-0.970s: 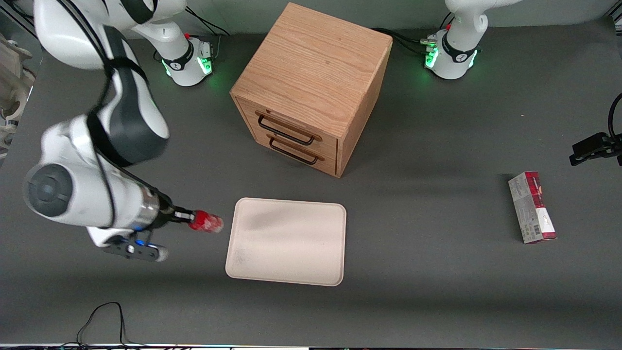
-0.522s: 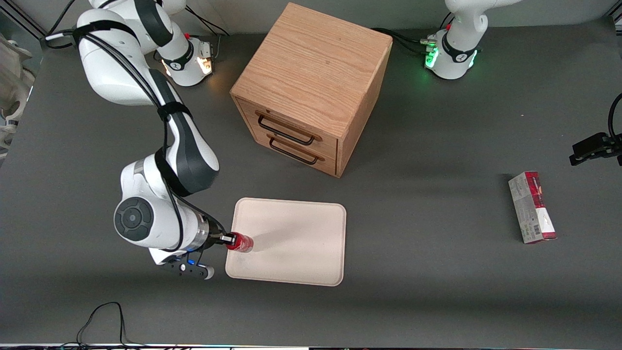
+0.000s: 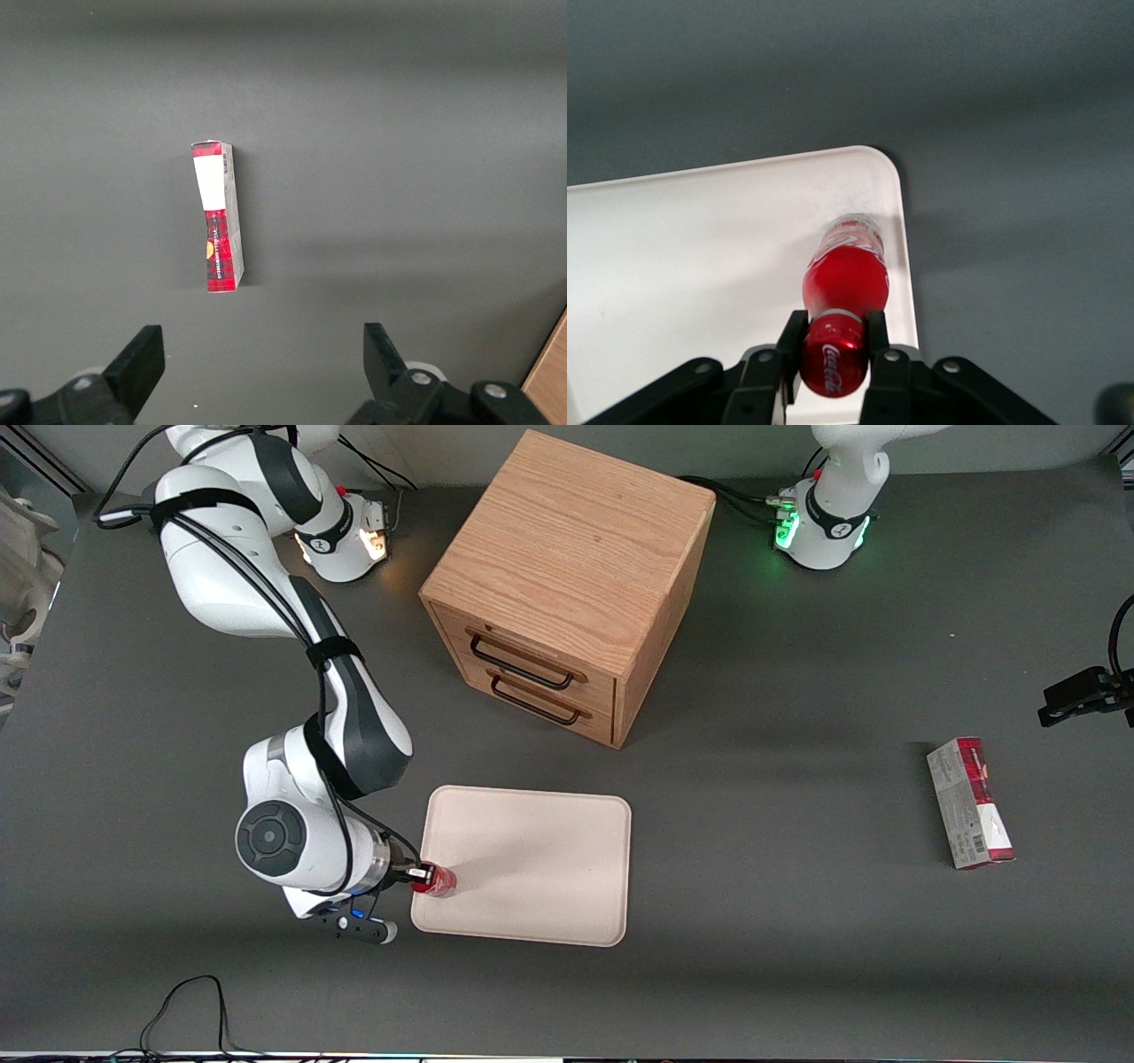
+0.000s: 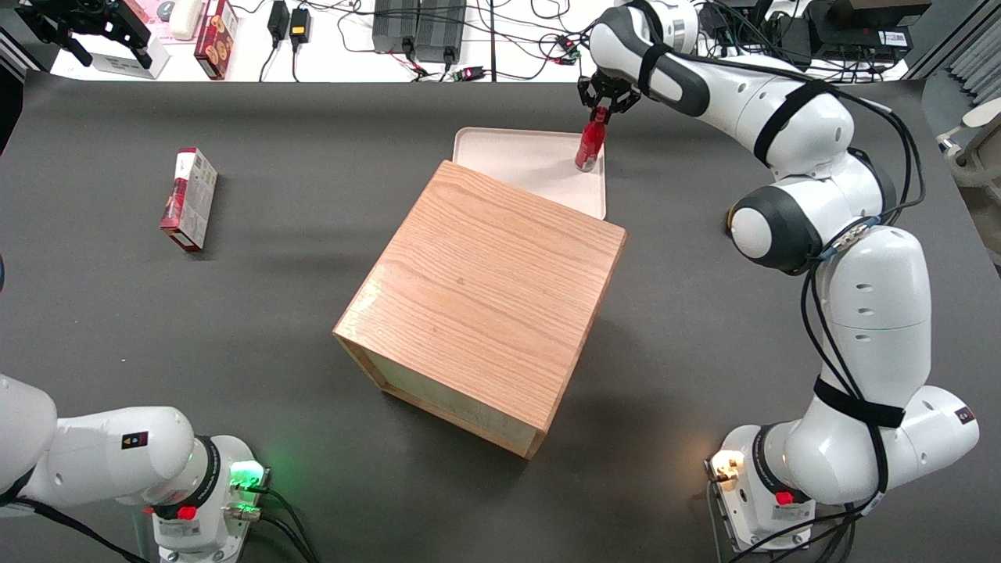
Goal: Place coke bottle on tray
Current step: 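Lower the bottle onto the tray and open the right gripper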
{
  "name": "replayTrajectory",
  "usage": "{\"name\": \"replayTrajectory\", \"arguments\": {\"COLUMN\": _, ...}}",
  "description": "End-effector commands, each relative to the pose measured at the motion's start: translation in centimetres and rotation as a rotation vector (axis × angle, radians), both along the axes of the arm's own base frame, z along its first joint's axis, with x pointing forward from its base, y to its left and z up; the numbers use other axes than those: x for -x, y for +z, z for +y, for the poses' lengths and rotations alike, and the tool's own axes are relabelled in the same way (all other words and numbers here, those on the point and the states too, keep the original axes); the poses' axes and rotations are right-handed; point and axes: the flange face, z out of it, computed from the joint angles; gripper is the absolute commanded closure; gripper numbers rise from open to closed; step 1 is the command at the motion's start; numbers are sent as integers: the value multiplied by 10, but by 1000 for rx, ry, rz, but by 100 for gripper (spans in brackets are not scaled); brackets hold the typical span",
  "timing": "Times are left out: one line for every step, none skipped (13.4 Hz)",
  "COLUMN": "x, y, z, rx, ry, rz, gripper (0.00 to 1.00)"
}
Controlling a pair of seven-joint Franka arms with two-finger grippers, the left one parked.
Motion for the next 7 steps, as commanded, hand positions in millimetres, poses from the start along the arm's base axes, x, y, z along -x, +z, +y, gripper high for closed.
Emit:
{"name": "replayTrajectory", "arguments": {"x": -4, "y": 7, "z": 7, "rx": 13, "ry": -6, "rz": -30, "gripper": 58}}
{"name": "replayTrajectory", "arguments": {"x": -4, "y": 8, "z": 7, "rx": 12, "ry": -2, "rz": -34, "gripper": 14}}
{"name": "replayTrajectory", "arguments": {"x": -4, "y": 8, "z": 7, "rx": 14, "ry": -1, "rz": -36, "gripper": 0}}
{"name": "replayTrajectory", "arguments": {"x": -4, "y": 8, "z": 7, "rx": 14, "ry": -1, "rz": -36, "gripper": 0}}
{"name": "replayTrajectory", "arguments": {"x": -4, "y": 7, "z": 7, "rx": 14, "ry": -1, "rz": -35, "gripper": 0}}
{"name": "replayTrajectory", "arguments": {"x": -4, "y": 7, "z": 7, "rx": 14, "ry": -1, "rz": -36, "gripper": 0}}
{"name": "replayTrajectory", "arguments": {"x": -4, "y": 7, "z": 7, "rx": 14, "ry": -1, "rz": -36, "gripper": 0}}
